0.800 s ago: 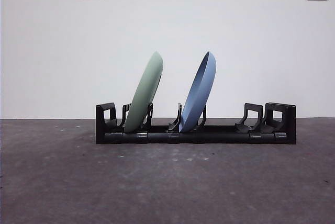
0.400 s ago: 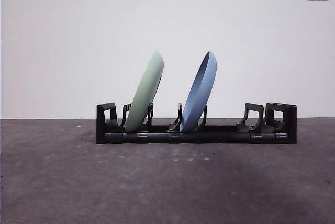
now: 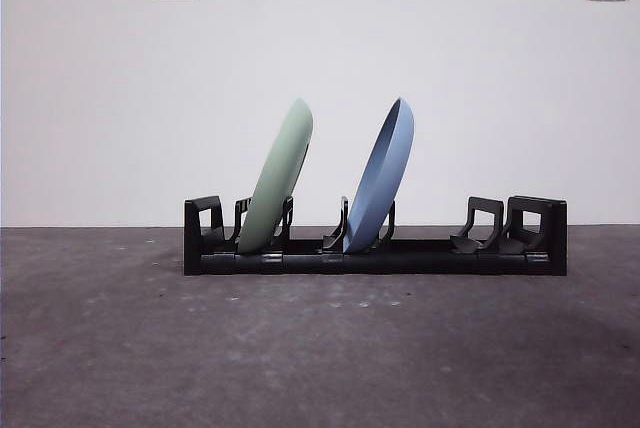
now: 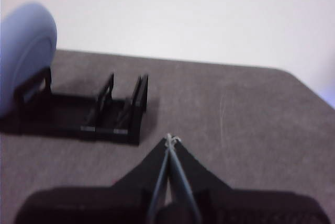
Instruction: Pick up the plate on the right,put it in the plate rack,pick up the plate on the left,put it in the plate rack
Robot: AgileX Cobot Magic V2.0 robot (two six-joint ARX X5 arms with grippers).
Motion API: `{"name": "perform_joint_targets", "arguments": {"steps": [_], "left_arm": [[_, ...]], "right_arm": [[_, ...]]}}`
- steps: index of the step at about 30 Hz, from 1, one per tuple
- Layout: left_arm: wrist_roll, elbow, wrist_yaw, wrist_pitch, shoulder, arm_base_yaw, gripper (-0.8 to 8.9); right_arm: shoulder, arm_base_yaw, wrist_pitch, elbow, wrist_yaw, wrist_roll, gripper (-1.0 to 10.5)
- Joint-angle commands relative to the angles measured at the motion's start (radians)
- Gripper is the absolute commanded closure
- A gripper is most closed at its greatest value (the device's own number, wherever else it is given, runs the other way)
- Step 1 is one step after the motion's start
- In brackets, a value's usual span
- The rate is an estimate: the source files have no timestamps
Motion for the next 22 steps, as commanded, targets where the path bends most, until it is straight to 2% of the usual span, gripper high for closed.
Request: {"name": "perform_joint_targets", "arguments": {"steps": [1, 6, 22], "left_arm": [[-0.006, -0.011, 0.001, 0.007, 0.000, 0.003, 8.17], [-0.006, -0.011, 0.001, 0.007, 0.000, 0.003, 8.17], [-0.006, -0.011, 0.001, 0.007, 0.004, 0.003, 8.17]], "right_arm": [[-0.024, -0.001, 0.012, -0.050, 0.001, -0.002, 9.5], [-0.025, -0.001, -0.055, -0.077, 0.003, 0.000, 9.5], [-0.025, 0.000, -0.053, -0.077, 0.008, -0.010, 9.5]]}}
